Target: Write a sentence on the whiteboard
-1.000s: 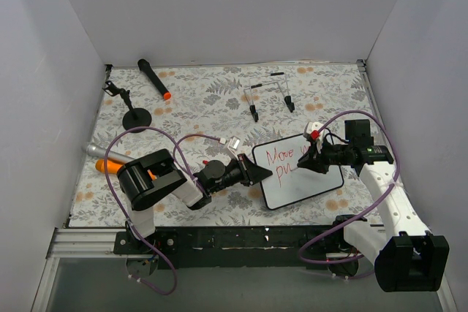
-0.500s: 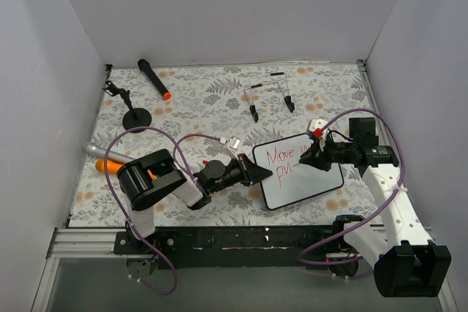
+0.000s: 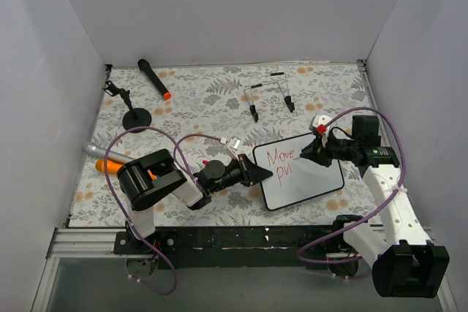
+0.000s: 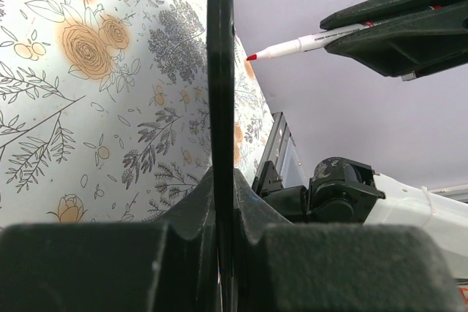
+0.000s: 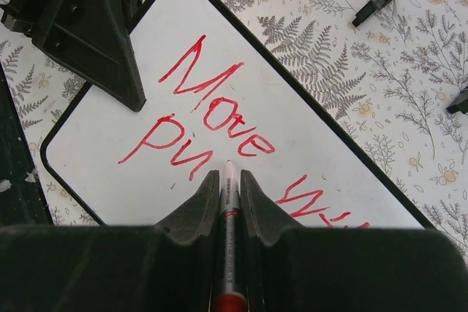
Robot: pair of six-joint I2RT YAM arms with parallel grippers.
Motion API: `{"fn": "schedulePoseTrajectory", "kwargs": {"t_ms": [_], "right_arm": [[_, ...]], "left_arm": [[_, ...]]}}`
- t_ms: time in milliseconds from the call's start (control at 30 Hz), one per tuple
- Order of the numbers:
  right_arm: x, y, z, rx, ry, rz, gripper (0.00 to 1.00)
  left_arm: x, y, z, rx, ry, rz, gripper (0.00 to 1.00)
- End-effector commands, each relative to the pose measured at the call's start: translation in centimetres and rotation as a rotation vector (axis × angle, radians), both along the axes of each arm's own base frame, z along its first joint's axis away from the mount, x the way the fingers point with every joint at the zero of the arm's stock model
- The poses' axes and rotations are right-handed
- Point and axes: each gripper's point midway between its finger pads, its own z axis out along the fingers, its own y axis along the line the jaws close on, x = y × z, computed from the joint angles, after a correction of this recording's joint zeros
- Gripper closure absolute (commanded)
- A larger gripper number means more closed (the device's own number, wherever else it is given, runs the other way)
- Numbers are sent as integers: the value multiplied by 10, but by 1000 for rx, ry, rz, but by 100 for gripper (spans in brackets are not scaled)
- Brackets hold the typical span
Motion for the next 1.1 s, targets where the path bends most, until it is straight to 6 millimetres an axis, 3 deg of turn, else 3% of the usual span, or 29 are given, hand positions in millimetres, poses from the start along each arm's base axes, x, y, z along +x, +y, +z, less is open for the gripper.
{"fn": "schedulePoseTrajectory", "kwargs": {"t_ms": [0,600,1067], "right_arm": [[2,2,3,42,-12,4,99],[-1,-3,5,126,-1,12,99],[1,-4,-9,125,38,-2,99]], "left_arm": [[-5,-5,46,-144,-118,-32,100],[-6,-4,47,-147,-119,-31,100],[-5,-6,47,-146,-117,-34,100]]}}
